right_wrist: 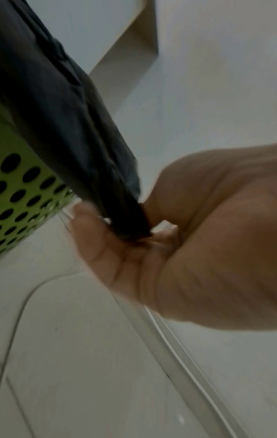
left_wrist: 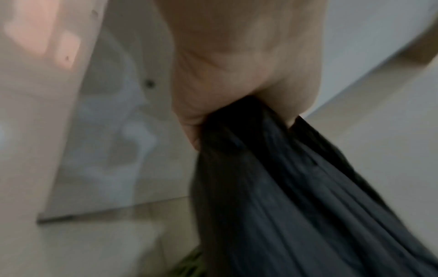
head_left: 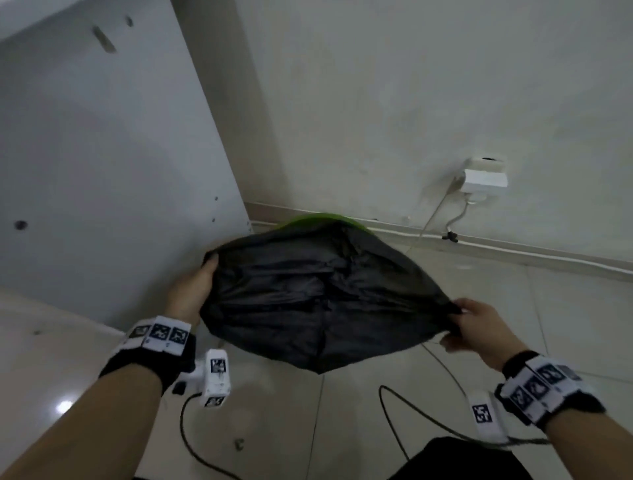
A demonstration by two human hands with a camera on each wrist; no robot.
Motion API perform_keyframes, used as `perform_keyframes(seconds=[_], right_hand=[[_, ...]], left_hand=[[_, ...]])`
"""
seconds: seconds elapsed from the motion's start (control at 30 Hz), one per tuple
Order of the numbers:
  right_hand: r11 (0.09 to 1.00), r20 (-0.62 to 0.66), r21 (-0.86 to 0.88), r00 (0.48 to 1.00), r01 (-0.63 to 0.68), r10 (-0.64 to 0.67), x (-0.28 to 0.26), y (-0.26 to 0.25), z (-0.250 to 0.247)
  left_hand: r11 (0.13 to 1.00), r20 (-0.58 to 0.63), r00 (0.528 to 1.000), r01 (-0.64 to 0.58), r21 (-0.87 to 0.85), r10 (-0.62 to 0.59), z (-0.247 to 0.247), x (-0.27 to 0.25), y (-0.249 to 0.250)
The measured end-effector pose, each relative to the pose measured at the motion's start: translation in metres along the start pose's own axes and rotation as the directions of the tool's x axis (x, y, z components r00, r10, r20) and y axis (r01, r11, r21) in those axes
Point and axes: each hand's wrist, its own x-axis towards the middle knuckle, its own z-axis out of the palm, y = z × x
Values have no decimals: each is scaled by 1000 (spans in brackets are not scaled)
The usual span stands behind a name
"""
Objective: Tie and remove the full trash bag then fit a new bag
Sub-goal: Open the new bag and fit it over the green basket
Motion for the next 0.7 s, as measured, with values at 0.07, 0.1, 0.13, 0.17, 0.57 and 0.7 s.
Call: perform_keyframes(seconds=[0.07, 0.1, 0.13, 0.17, 0.57, 0.7], right_hand=[[983, 100, -166, 990, -81, 98, 8, 16, -3], [975, 139, -212, 985, -70, 101, 11, 16, -6], [969, 172, -245, 982, -33, 77, 15, 10, -10], [967, 210, -256, 977, 19, 37, 18, 1, -13], [566, 280, -667, 866, 485, -414, 91, -79, 61], [587, 244, -491, 749, 643, -616, 105, -79, 53]], left_hand=[[957, -47, 998, -33, 288, 48, -1, 7, -23], [937, 1, 998, -62, 345, 66, -1, 5, -29], [934, 35, 996, -91, 345, 84, 0, 1, -30], [934, 44, 992, -123, 335, 115, 1, 0, -31], [360, 417, 802, -574, 735, 427, 93, 23, 47], [437, 348, 870, -480, 761, 349, 90, 52, 56]])
